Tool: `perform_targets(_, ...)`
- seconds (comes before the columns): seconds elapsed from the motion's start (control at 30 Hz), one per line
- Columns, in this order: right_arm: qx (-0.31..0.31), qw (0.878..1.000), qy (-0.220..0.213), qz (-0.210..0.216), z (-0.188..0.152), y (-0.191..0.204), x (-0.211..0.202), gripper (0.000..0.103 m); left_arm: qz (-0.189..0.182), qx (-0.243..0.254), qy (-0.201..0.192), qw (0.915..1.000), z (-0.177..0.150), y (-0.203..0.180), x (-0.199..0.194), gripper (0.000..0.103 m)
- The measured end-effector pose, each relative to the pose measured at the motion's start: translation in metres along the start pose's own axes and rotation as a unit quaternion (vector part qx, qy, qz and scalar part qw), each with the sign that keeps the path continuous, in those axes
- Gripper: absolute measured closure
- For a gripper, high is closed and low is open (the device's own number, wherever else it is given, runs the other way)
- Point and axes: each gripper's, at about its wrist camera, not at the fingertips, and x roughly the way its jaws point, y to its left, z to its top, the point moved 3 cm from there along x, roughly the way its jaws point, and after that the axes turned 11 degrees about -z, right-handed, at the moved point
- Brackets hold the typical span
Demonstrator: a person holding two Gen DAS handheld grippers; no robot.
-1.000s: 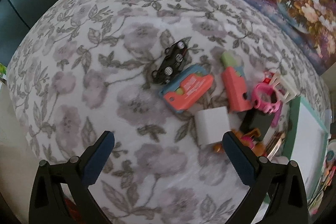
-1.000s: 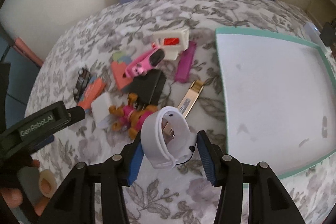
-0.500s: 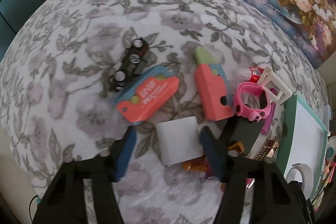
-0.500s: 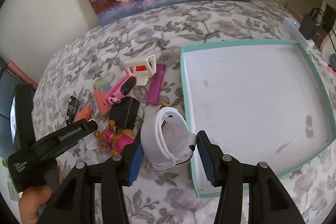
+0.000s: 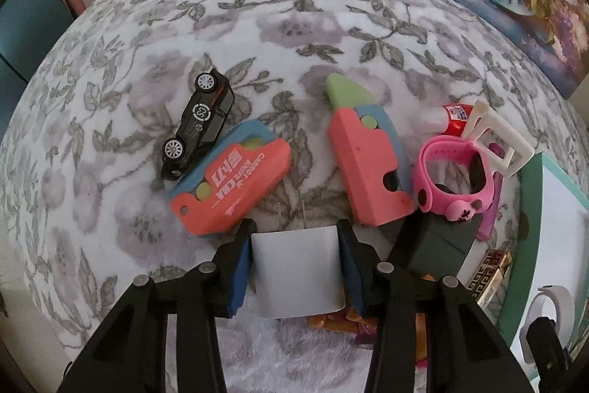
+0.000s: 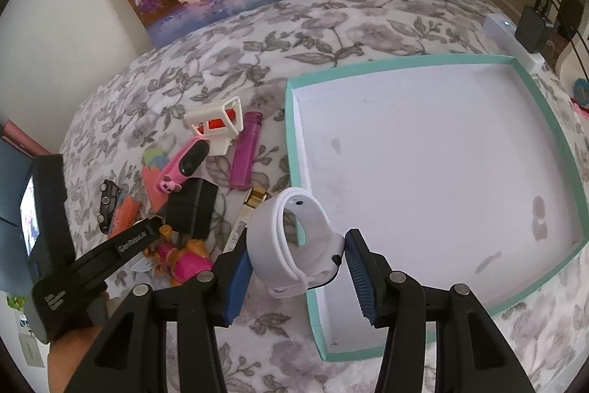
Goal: Organize rigid objects
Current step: 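Carry the charger and band into the teal-rimmed tray and open both grippers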
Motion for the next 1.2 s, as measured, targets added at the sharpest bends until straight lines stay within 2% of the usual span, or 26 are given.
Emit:
perform_targets(0.1,0.003,1.0,0.002,0.001,0.0,-0.002,0.0,0.051,-0.007,-0.014,0.001,0.9999,-0.001,0.008,-0.008,0.058)
perform_targets(0.23,0.016,1.0,0.009,-0.001,0.001,-0.01,0.004,0.051,-0.01,-0.01,-0.019,0.9997,0.0,0.012,-0.029,0.059)
perform_targets(0.43,0.047,0.999,0.01,-0.01,0.007,-0.034,0.008,0.051,-0.026,0.008,-0.051,0.9983,0.001,-0.004,-0.061,0.059)
perform_targets(0.6,0.087,0.996,0.008,-0.03,0.016,-0.067,0.011,0.051,-0.06,0.048,-0.049,0.9958,-0.004,-0.048,-0.07,0.059)
perform_targets(0.77,0.118,0.991,0.009,-0.056,0.023,-0.1,0.014,0.051,-0.078,0.091,-0.048,0.9916,-0.006,-0.096,-0.077,0.059)
perform_targets(1.03,0.171,0.982,0.016,-0.076,0.024,-0.145,0.02,0.051,-0.112,0.177,-0.011,0.9777,-0.029,-0.189,-0.056,0.059)
perform_targets(1.2,0.213,0.97,0.008,-0.114,0.019,-0.177,0.017,0.051,-0.143,0.212,0.003,0.9668,-0.049,-0.222,-0.04,0.058)
